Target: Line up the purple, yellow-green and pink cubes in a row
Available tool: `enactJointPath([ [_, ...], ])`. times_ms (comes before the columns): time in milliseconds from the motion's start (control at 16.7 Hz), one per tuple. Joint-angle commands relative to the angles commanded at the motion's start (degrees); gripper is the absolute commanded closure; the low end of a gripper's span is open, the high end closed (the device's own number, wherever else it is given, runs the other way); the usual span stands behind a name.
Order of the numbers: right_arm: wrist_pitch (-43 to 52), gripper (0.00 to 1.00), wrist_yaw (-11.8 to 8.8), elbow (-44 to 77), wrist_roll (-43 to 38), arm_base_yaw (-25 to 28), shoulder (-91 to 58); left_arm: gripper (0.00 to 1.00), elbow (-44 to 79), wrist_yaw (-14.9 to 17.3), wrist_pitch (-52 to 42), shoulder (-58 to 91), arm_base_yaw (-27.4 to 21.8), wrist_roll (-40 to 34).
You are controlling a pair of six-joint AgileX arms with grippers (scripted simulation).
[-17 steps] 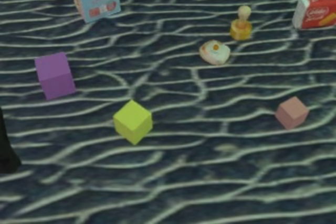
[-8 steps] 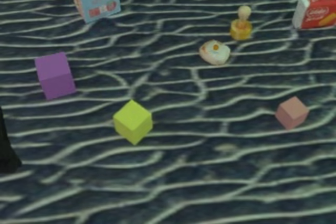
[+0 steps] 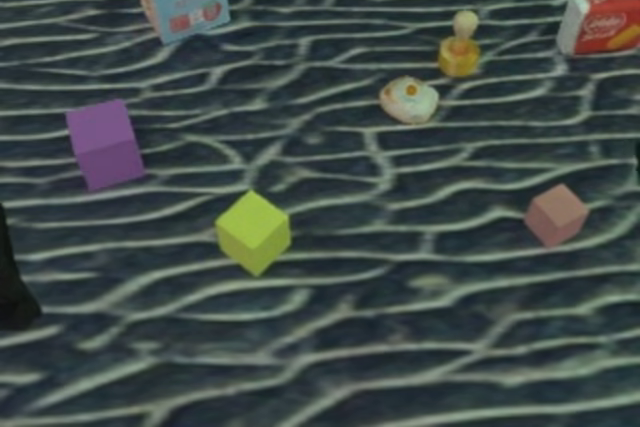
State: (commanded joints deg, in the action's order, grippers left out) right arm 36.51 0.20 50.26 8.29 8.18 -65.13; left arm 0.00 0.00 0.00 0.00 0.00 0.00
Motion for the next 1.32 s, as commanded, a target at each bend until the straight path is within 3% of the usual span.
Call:
enactJointPath([
  [300,15.31,0.00,0.17,20.06,3.44,3.38,-27.14,0.00,0.00,0.00,0.00,0.00,0.00,0.00],
  [660,26.50,0.00,-0.03,37.41,6.02,6.07,-47.63,0.00,0.00,0.00,0.00,0.00,0.00,0.00],
  [1320,25.89,0.00,-0.10,38.82,6.54,6.41,-51.63,0.00,0.00,0.00,0.00,0.00,0.00,0.00],
])
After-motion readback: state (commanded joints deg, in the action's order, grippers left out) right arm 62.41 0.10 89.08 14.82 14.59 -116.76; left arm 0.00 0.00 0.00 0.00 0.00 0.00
